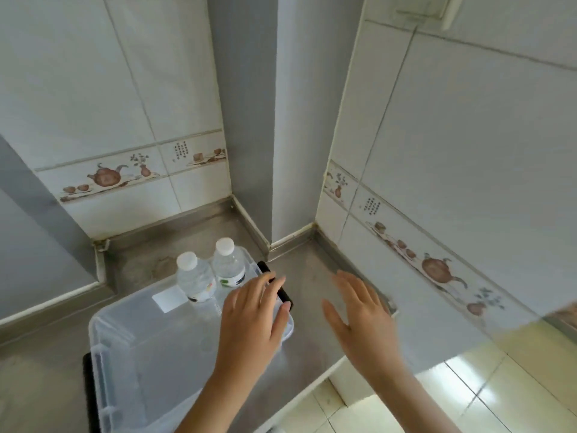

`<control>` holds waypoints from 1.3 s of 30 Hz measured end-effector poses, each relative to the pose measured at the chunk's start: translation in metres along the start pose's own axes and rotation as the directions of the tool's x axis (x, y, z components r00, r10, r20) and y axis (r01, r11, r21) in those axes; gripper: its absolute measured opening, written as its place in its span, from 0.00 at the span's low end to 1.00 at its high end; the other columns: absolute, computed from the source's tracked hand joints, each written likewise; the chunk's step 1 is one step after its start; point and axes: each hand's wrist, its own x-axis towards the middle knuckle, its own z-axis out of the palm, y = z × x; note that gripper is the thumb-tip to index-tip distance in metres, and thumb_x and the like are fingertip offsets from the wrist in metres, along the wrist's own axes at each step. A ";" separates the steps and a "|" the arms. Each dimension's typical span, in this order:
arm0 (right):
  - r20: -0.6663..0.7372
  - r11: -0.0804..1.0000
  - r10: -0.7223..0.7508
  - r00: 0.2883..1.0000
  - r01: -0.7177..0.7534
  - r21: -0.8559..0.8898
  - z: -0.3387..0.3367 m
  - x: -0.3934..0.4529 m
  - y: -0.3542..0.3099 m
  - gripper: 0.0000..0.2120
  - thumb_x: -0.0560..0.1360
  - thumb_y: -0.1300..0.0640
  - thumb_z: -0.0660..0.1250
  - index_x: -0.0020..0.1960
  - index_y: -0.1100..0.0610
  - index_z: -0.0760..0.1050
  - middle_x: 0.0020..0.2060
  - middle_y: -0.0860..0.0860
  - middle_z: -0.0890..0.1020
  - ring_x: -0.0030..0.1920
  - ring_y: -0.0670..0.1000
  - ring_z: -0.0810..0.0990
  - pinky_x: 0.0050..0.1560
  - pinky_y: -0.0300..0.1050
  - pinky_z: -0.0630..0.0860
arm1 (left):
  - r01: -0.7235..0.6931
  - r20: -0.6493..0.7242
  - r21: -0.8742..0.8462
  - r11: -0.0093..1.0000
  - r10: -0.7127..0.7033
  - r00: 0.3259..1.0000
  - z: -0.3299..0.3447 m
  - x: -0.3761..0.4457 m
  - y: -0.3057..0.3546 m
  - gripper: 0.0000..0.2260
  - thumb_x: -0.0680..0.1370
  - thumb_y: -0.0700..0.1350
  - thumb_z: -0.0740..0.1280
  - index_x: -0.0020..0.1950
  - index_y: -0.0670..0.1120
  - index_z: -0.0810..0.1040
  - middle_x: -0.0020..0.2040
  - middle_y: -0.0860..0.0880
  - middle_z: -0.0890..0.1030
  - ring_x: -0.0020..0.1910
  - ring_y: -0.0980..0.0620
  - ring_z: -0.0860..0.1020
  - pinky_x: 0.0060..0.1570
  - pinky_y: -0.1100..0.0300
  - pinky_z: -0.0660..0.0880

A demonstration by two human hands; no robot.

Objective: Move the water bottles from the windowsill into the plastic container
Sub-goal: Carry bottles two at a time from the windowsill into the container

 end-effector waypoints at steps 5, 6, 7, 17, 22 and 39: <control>-0.091 0.981 0.131 0.987 -0.142 -0.130 -0.046 -0.075 0.037 0.23 0.77 0.43 0.58 0.66 0.53 0.72 0.63 0.49 0.78 0.62 0.52 0.77 0.60 0.50 0.73 | -0.168 0.086 0.025 0.986 0.165 0.983 0.004 -0.007 0.074 0.19 0.80 0.53 0.59 0.67 0.47 0.77 0.64 0.49 0.80 0.59 0.49 0.79 0.58 0.46 0.76; -0.101 0.975 0.155 0.983 -0.169 -0.146 -0.054 -0.093 0.045 0.23 0.77 0.43 0.57 0.68 0.52 0.72 0.64 0.49 0.77 0.64 0.52 0.76 0.62 0.51 0.72 | -0.194 0.103 0.020 0.981 0.191 0.976 0.005 -0.012 0.091 0.19 0.80 0.53 0.59 0.67 0.47 0.77 0.64 0.49 0.80 0.59 0.49 0.79 0.58 0.46 0.76; -0.117 0.969 0.179 0.977 -0.196 -0.148 -0.063 -0.111 0.052 0.23 0.77 0.43 0.57 0.68 0.52 0.71 0.65 0.49 0.76 0.65 0.52 0.75 0.63 0.52 0.72 | -0.218 0.120 0.012 0.976 0.215 0.969 0.006 -0.018 0.108 0.19 0.80 0.53 0.59 0.67 0.47 0.77 0.64 0.49 0.80 0.59 0.49 0.80 0.58 0.45 0.76; -0.344 0.790 0.521 0.781 -0.594 -0.154 -0.151 -0.293 0.108 0.25 0.76 0.40 0.52 0.65 0.50 0.73 0.64 0.49 0.77 0.64 0.52 0.75 0.61 0.54 0.73 | -0.463 0.253 -0.136 0.876 0.483 0.839 0.019 -0.106 0.280 0.22 0.76 0.57 0.58 0.65 0.52 0.79 0.64 0.51 0.81 0.65 0.52 0.73 0.62 0.43 0.72; -0.457 0.661 0.628 0.630 -0.742 -0.114 -0.191 -0.360 0.140 0.28 0.78 0.37 0.44 0.67 0.50 0.71 0.66 0.48 0.75 0.67 0.50 0.72 0.65 0.52 0.67 | -0.590 0.213 -0.305 0.748 0.657 0.723 0.039 -0.130 0.358 0.21 0.76 0.54 0.58 0.66 0.50 0.77 0.65 0.51 0.80 0.64 0.51 0.77 0.64 0.46 0.65; -0.619 0.239 0.765 0.177 -0.971 0.017 -0.277 -0.402 0.331 0.29 0.78 0.36 0.44 0.66 0.50 0.72 0.66 0.49 0.75 0.66 0.46 0.67 0.67 0.52 0.62 | -0.756 0.163 -0.544 0.364 0.930 0.331 0.196 -0.068 0.609 0.24 0.77 0.62 0.58 0.67 0.51 0.77 0.68 0.52 0.78 0.67 0.51 0.76 0.68 0.46 0.60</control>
